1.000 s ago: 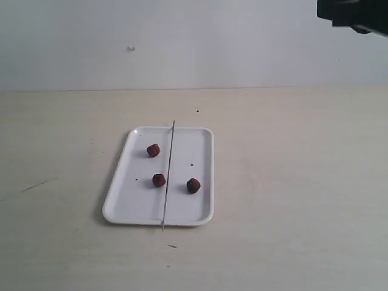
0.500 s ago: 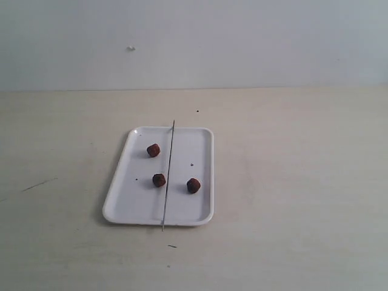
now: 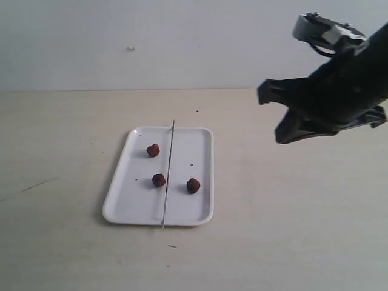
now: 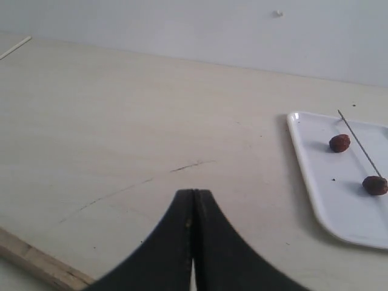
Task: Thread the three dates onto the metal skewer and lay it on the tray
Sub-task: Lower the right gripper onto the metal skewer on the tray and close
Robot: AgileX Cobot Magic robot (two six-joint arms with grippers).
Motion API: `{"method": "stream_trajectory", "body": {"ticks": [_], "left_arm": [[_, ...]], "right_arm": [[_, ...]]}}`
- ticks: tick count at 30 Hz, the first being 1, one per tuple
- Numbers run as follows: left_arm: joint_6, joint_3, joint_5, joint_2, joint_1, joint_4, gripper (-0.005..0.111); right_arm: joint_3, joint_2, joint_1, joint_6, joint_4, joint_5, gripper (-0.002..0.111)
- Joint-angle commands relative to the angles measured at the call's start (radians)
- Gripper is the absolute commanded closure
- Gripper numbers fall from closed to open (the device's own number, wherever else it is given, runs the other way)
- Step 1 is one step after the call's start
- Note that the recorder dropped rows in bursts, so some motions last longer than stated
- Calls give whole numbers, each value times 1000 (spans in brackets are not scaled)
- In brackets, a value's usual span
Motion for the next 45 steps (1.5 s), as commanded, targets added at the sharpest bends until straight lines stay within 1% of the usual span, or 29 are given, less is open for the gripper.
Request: {"method": "stream_trajectory", "body": {"ticks": [1, 2, 3, 4, 5, 7, 8, 10, 12, 14, 16, 21, 23, 27, 31, 35, 40, 45], "left_arm": [[-5, 0, -4, -6, -6, 3, 107], [-5, 0, -4, -6, -6, 3, 107], [-5, 0, -4, -6, -6, 3, 107], [-5, 0, -4, -6, -6, 3, 107], [-5, 0, -4, -6, -6, 3, 107], [-5, 0, -4, -6, -6, 3, 107], [-5, 0, -4, -6, -6, 3, 107], [-5, 0, -4, -6, -6, 3, 107], [-5, 0, -4, -6, -6, 3, 107], [-5, 0, -4, -6, -6, 3, 107], [-5, 0, -4, -6, -6, 3, 107], [-5, 0, -4, -6, -6, 3, 107], [-5, 0, -4, -6, -6, 3, 107], [-5, 0, -4, -6, -6, 3, 107], [-5, 0, -4, -6, -6, 3, 107], [-5, 0, -4, -6, -6, 3, 107], [-5, 0, -4, -6, -6, 3, 107], [-5, 0, -4, -6, -6, 3, 107]], "right_arm": [[6, 23, 206, 276, -99, -134, 108], [6, 36, 243, 352, -148, -148, 108], [2, 83, 323, 536, -263, -158, 108], [-10, 125, 363, 641, -333, -156, 108], [-33, 174, 391, 674, -359, -154, 108], [-120, 296, 432, 662, -359, -112, 108], [-211, 372, 449, 653, -365, -54, 108], [-320, 462, 467, 632, -375, -5, 108], [-386, 518, 476, 630, -386, 27, 108], [-447, 588, 477, 630, -391, 59, 103], [-464, 618, 477, 630, -391, 61, 96], [-494, 677, 477, 630, -428, 63, 70], [-497, 686, 477, 649, -453, 55, 64], [-497, 688, 477, 674, -525, 49, 63], [-497, 690, 477, 698, -554, 49, 63], [-529, 714, 476, 700, -542, 51, 63], [-592, 761, 476, 700, -480, 65, 63], [-596, 780, 476, 718, -484, 72, 64]]}}
